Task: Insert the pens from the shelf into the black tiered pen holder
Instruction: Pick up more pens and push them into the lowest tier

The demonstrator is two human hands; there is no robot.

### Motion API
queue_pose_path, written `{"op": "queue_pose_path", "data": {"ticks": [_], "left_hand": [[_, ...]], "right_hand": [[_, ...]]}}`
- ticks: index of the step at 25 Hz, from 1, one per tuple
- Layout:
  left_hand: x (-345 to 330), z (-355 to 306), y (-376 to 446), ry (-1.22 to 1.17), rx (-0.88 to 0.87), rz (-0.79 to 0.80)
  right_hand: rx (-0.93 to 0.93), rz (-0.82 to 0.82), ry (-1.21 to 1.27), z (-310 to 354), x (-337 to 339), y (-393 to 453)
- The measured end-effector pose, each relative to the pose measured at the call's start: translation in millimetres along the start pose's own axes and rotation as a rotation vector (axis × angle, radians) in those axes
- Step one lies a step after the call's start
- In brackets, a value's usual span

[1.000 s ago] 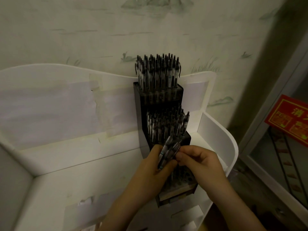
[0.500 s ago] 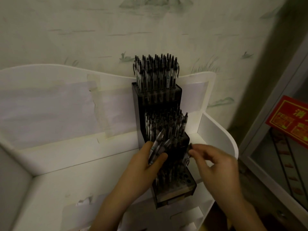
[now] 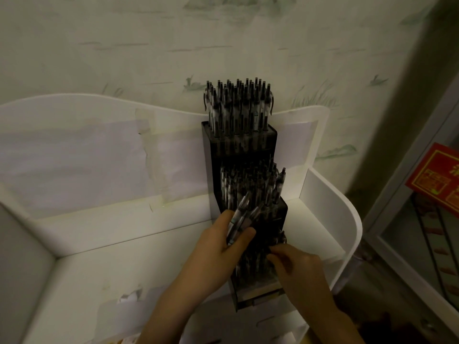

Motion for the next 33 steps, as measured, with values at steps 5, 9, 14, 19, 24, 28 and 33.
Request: {"op": "queue_pose_path", "data": {"ticks": [5,9,14,19,24,28,33], "left_hand": [[-6.2,0.9,0.5,0.033,0.007,0.019],[-16.0,0.5,1.2,0.040,0.021,0.082],[-29.0,-1.8,2.3,0.042,0.037,0.128],[-26.9,-5.2,1.8,0.063,0.010,0.141],[-18.6,0.5,6.7,0.061,0.012,0.052],[-12.6,1.8,9.8,0.049,0.024,0.009],[-11.9,1.3,8.6,0.049,0.026,0.015]], "right_hand": [[-0.075,0.007,0.046,0.7,9.1,5.1],[-0.050,-0.179,0.222,26.3,35.4,17.5],[-0.150,-0.105,0.628,39.0,36.8,29.0],[-0.309,-0.358,0.763,26.1,65.4,30.8],[-0.254,-0.581,0.610,20.5,107.7,32.2],[-0.197,-0.378,0.354,9.1,101.3,24.6],[-0.004,-0.175,0.012,-4.8,58.4,10.9]]}}
Point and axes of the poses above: each hand's wrist, its own y-axis towards the middle knuckle, its own x-axis out of the back of the hand, z = x × y, the point moved 5 cm from there along y, towards the middle knuckle, and after that the axes turned 15 degrees about x, right-handed, at the moved point
